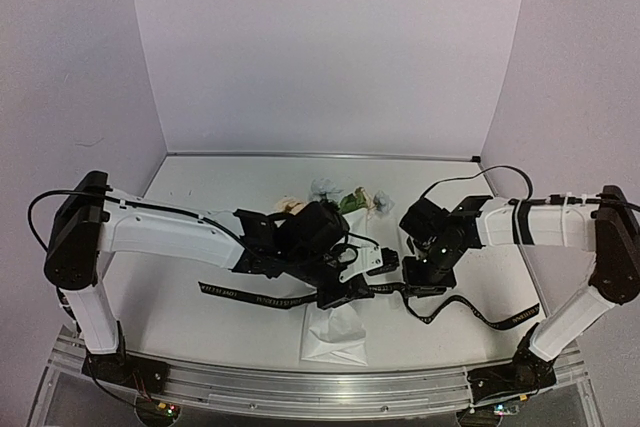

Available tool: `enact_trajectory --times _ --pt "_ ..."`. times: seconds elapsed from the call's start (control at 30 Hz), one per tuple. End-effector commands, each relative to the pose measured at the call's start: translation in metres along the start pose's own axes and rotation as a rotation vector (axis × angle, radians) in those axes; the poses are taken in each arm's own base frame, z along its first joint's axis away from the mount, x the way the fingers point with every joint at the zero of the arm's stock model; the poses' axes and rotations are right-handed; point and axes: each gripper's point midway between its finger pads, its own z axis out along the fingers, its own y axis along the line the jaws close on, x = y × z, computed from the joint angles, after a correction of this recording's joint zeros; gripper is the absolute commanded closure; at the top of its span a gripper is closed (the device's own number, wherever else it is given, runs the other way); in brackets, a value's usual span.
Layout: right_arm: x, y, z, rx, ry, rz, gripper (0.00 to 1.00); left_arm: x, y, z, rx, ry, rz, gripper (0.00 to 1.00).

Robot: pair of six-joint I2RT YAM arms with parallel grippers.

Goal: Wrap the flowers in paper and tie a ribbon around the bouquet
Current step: Cross the half-tied ribbon over the folded bouquet.

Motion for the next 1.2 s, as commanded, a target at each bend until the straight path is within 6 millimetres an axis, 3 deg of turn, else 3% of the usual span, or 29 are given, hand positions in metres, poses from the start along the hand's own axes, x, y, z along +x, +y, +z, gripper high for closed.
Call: enact_trajectory --times 0.0,0.17,0.27,0.37,0.53,0.8,1.17 --pt "-0.007 -0.008 -0.008 -0.007 -0.03 0.053 0.64 -0.011 0.006 0.01 -0.023 -0.057 0.145 0.94" --pt "0.005 -0.04 -0.013 0.066 -0.045 0.056 0.46 -0.003 0.011 0.024 -0.027 -0.008 0.14 0.92" --pt "0.012 -0.057 -0.015 0.123 -0.056 0.078 0.41 -0.003 0.011 0.029 -0.022 -0.019 0.13 0.88" --pt "0.016 -0.077 -0.013 0.2 -0.082 0.12 0.35 -0.009 0.014 0.032 -0.027 -0.029 0.107 0.79" --pt "0.015 -0.081 -0.01 0.223 -0.086 0.175 0.34 -0.025 0.019 0.029 -0.044 -0.064 0.082 0.6" --pt "0.008 -0.087 -0.009 0.264 -0.131 0.262 0.3 -0.048 0.028 0.0 -0.116 -0.153 0.047 0.42" --pt "-0.009 -0.093 0.006 0.307 -0.222 0.404 0.34 -0.048 0.054 -0.06 -0.205 -0.271 -0.093 0.38"
